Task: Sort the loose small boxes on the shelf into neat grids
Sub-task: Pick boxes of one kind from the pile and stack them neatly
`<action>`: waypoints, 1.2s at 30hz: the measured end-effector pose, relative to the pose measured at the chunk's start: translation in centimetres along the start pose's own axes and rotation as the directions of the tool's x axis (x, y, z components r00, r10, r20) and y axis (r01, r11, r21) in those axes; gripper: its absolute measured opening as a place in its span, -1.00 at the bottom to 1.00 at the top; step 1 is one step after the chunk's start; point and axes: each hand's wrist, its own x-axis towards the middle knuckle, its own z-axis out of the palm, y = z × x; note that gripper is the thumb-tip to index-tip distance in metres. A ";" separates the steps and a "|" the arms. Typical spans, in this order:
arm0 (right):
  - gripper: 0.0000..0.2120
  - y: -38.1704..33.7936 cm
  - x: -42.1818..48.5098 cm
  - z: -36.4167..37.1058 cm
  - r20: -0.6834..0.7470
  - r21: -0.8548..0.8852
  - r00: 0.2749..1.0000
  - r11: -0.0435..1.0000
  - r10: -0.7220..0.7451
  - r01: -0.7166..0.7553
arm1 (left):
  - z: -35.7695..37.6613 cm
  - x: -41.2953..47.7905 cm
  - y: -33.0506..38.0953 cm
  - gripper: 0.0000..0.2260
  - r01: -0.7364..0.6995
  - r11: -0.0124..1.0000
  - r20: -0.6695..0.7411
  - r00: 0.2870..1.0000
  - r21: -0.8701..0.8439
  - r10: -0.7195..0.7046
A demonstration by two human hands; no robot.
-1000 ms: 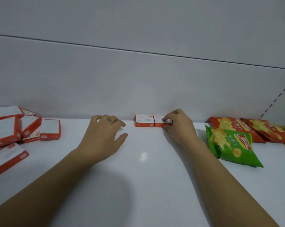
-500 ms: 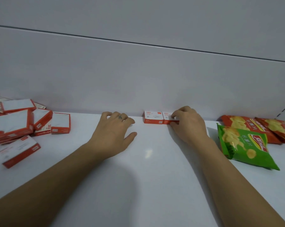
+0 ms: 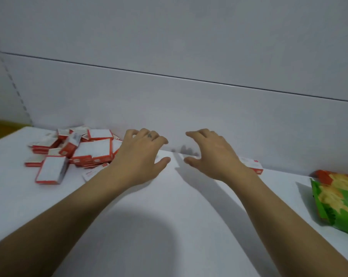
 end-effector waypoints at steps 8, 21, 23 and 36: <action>-0.38 -10.5 4.6 1.5 0.061 0.066 0.975 0.976 -0.213 0.209 | -3.8 -6.7 -7.8 -0.60 0.267 0.961 -0.009 0.964 0.078 -0.267; -0.26 -17.8 9.3 5.0 0.272 0.325 0.955 0.946 -0.116 0.022 | -6.2 -11.9 -12.3 -0.55 0.412 0.911 0.040 0.910 0.010 -0.412; -0.27 -17.9 9.6 5.5 0.281 0.318 0.956 0.948 -0.085 -0.010 | -6.4 -12.2 -12.3 -0.55 0.398 0.917 0.041 0.916 0.010 -0.398; -0.29 -17.1 7.6 5.9 0.186 0.575 0.981 0.805 0.050 -0.150 | -6.0 -10.8 -12.1 -0.60 0.255 0.966 0.009 0.967 -0.048 -0.255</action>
